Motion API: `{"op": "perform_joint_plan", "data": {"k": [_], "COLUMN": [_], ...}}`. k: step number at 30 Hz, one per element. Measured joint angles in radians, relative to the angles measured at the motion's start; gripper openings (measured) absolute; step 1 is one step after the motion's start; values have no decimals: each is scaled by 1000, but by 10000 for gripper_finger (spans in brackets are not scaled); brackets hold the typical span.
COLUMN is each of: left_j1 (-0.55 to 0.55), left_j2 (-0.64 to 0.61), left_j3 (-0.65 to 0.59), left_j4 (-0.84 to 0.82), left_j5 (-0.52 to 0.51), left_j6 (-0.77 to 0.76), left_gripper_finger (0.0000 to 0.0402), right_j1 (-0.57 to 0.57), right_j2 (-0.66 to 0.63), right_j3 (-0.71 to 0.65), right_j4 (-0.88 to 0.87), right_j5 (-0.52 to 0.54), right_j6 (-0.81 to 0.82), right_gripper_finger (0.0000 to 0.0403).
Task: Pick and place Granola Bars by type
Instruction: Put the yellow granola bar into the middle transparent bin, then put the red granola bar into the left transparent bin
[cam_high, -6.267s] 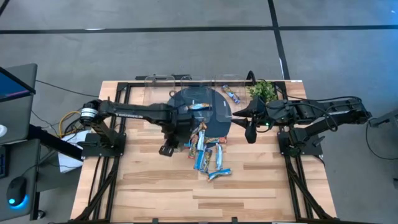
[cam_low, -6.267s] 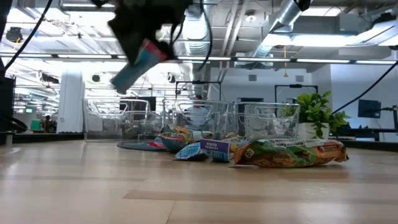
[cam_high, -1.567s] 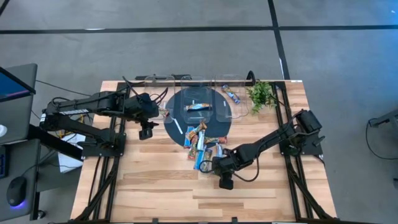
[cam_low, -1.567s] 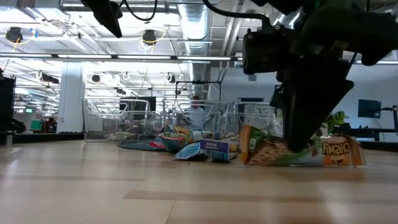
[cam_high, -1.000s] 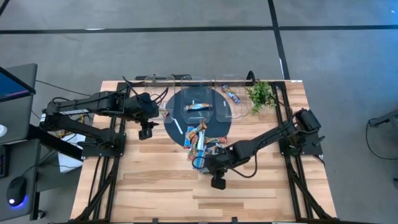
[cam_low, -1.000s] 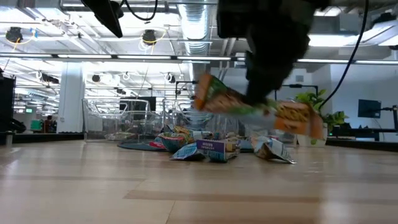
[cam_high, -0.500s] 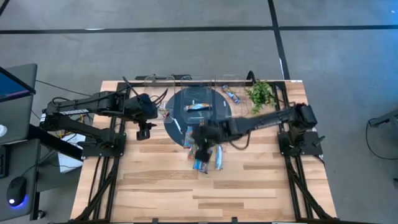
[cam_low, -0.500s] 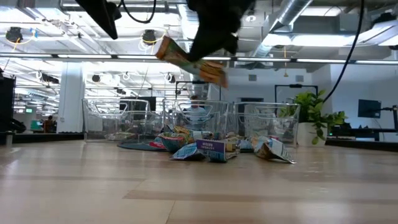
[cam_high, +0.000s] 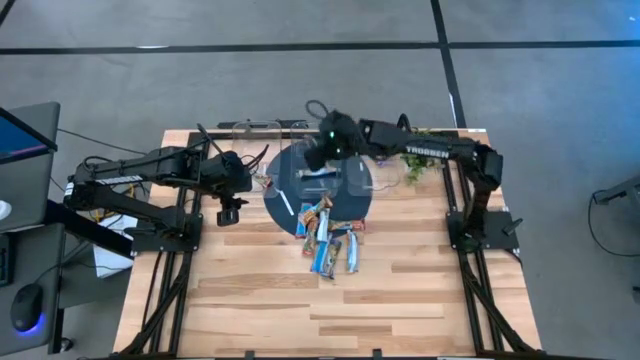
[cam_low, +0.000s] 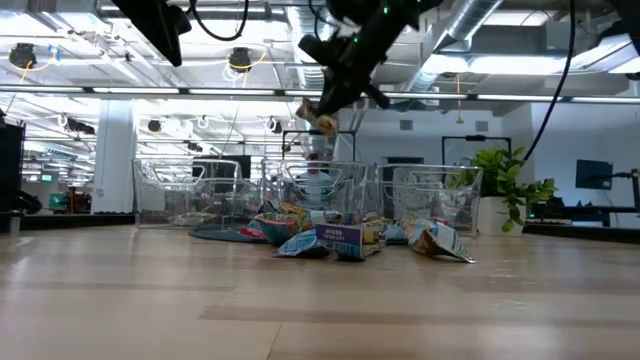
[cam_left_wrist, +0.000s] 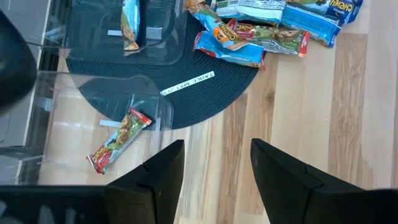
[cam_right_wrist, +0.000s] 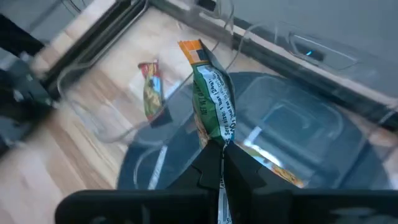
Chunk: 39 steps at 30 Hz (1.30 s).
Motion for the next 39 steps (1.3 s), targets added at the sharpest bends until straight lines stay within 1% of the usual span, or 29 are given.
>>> {"op": "perform_joint_plan", "data": {"k": [2, 3, 7, 11, 15, 18, 22, 25, 27, 29, 34, 36, 39], "left_j1": [0, 0, 0, 0, 0, 0, 0, 0, 0, 0, -2, -7, -27], "left_j2": [0, 0, 0, 0, 7, 23, 72, 139, 197, 262, 418, 467, 513], "left_j3": [0, 0, 0, 0, 1, 1, 1, 1, 1, 1, 2, 4, 4], "left_j4": [2, 4, 31, 97, 153, 172, 213, 268, 318, 371, 492, 502, 500], "left_j5": [0, -1, -20, -54, -58, -58, -58, -38, -5, 28, 47, 64, 116], "left_j6": [0, 0, -7, -45, -100, -127, -152, -157, -144, -125, -126, -127, -100], "left_gripper_finger": [180, 180, 180, 180, 180, 180, 180, 180, 180, 180, 180, 180, 180], "right_j1": [-38, -50, -76, -85, -92, -98, -69, -27, -2, 23, 100, 143, 214], "right_j2": [2, 9, 33, 51, 50, 37, -43, -109, -160, -214, -337, -387, -457], "right_j3": [0, 1, -2, 0, 0, -1, 0, 0, 0, 0, 0, 0, 0], "right_j4": [-2, 6, -4, 7, 11, -11, -70, -152, -223, -296, -468, -514, -571], "right_j5": [-85, -108, -121, -121, -120, -126, -143, -146, -146, -137, -67, -60, -36], "right_j6": [-2, -10, -72, -135, -207, -291, -459, -563, -597, -602, -565, -553, -537], "right_gripper_finger": [0, 0, 8, 52, 106, 138, 167, 177, 179, 179, 169, 165, 158]}}
